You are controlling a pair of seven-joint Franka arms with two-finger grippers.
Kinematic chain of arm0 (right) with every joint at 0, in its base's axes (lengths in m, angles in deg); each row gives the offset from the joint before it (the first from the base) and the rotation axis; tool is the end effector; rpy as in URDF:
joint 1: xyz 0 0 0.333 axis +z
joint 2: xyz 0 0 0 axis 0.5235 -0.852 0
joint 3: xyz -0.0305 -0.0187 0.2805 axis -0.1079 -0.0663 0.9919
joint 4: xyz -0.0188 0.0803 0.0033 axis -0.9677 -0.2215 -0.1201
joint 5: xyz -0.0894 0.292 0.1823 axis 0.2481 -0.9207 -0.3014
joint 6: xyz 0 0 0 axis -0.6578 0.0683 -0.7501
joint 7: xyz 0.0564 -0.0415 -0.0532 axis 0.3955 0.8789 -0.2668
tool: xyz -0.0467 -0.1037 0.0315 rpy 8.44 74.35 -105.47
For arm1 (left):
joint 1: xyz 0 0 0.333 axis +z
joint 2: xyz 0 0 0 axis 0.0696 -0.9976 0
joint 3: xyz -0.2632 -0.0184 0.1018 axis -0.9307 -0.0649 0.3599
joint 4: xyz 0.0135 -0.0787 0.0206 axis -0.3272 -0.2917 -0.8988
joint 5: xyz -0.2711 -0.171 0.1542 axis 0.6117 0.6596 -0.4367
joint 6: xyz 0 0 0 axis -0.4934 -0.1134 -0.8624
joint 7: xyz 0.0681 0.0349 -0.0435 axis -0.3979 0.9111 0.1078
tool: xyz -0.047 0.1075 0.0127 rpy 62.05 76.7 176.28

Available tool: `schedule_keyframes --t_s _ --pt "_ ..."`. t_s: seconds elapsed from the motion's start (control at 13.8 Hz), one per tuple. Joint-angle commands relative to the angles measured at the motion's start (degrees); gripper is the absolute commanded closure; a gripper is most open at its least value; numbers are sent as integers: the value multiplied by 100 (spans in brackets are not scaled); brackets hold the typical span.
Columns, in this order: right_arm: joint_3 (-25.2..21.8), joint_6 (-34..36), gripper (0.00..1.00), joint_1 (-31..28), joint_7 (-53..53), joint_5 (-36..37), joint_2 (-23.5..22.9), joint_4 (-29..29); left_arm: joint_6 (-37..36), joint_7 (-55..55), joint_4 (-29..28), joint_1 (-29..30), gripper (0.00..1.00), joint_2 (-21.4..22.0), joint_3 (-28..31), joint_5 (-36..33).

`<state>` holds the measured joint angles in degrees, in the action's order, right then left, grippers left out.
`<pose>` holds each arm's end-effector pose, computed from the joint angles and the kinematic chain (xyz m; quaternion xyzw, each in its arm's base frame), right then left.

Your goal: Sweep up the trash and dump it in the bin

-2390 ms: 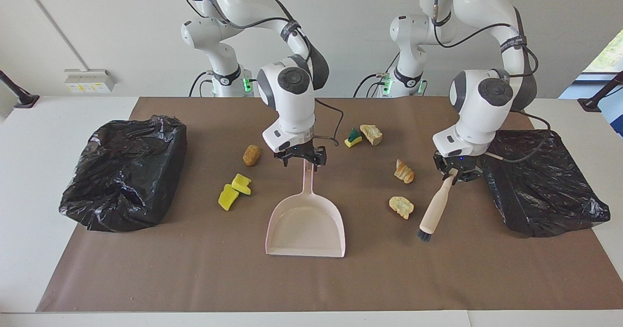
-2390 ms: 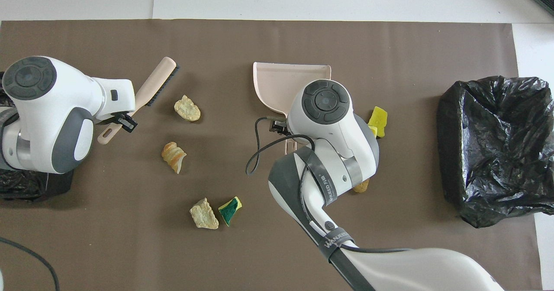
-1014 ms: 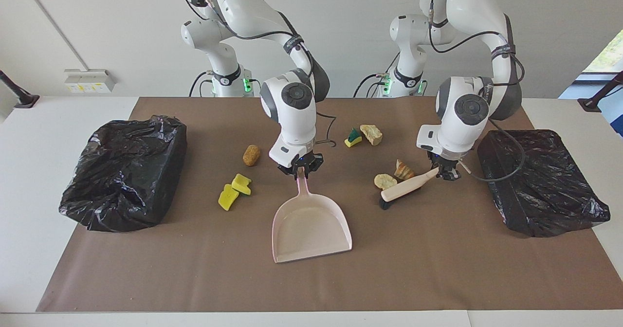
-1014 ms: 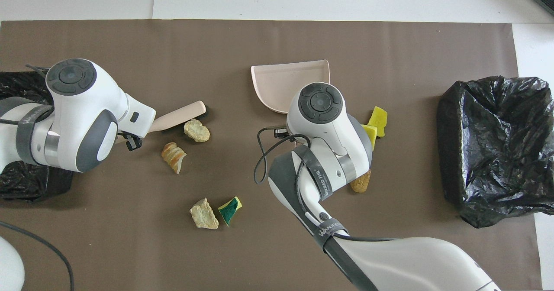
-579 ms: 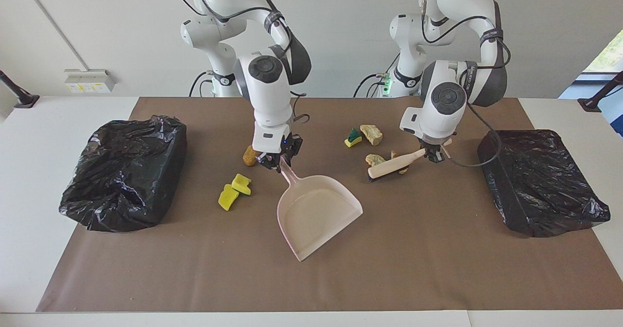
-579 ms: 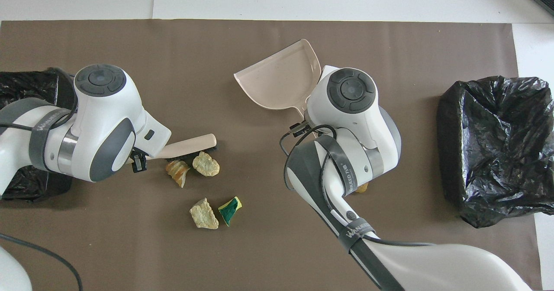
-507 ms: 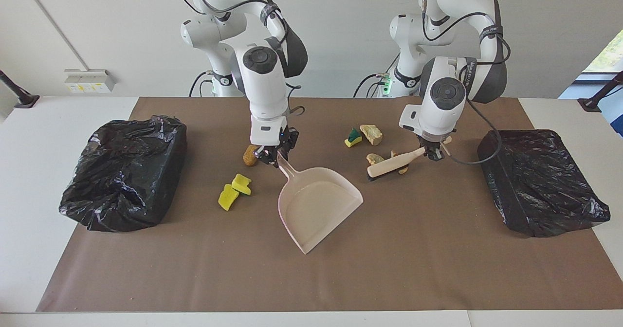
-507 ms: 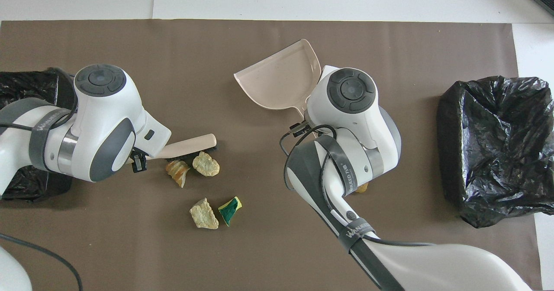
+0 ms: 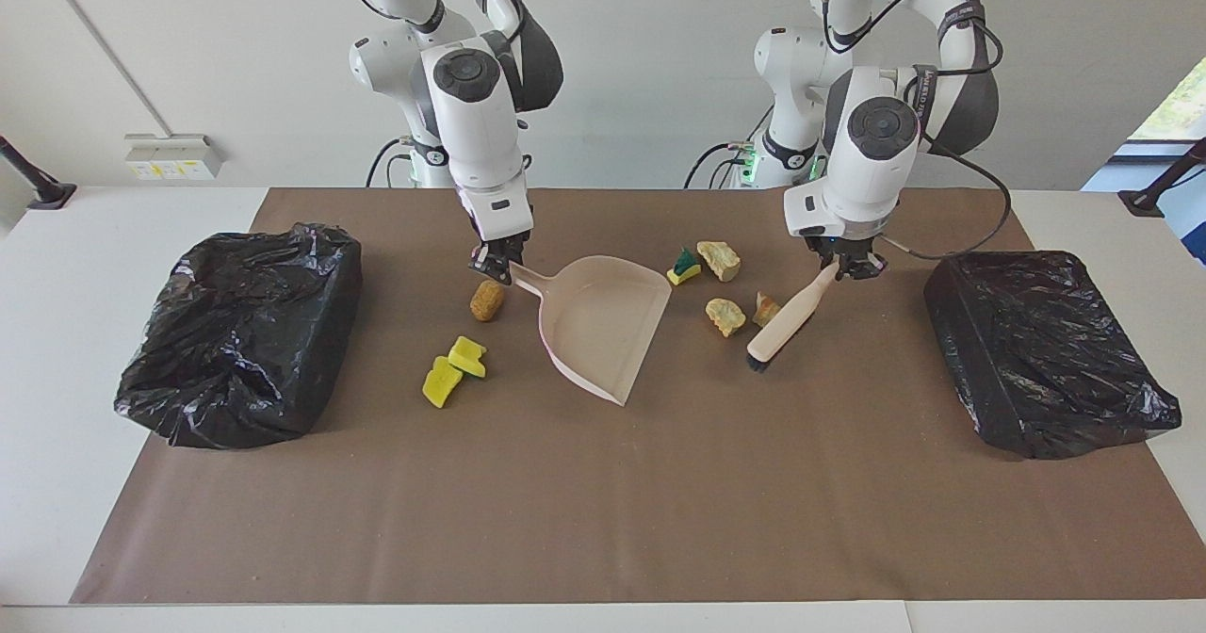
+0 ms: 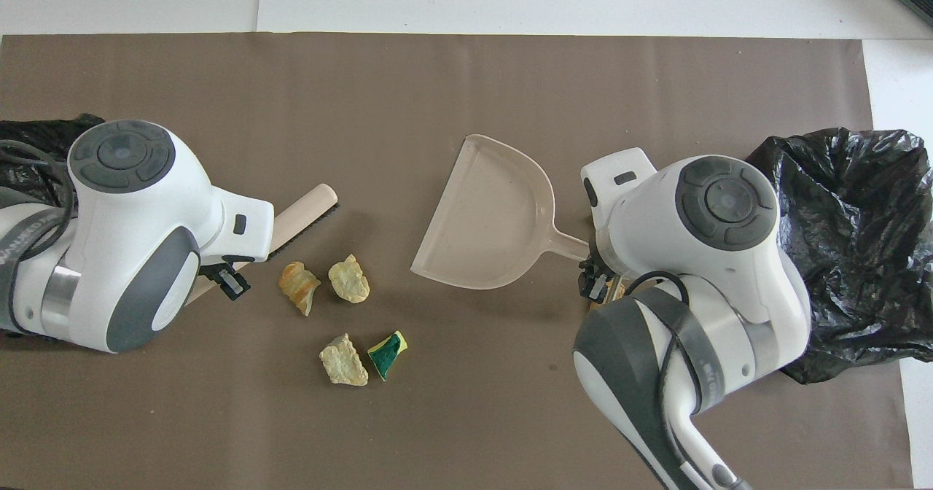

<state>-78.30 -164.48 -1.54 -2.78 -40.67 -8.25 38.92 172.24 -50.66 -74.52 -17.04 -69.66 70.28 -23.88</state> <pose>0.4820 0.2012 0.4264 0.8148 0.5788 -0.0147 0.0304 0.4736 -0.1290 0.4082 -0.9245 0.3502 0.1298 0.0757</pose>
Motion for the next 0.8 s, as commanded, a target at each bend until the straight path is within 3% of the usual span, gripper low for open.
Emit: schedule_keyframes --t_s 0.0,0.29,0.51,0.72 --pt "51 -401 100 178 578 349 423 744 58 -1160 -653 222 100 496 21 -21" --pt "51 -963 100 610 518 542 257 1105 4 -1312 -837 338 100 611 30 -12" --pt "59 -973 100 715 597 578 203 1185 -83 -1495 -978 583 100 681 30 -12" --pt "51 -973 100 847 562 604 203 1361 -14 -2775 -1794 584 100 1216 12 -3"
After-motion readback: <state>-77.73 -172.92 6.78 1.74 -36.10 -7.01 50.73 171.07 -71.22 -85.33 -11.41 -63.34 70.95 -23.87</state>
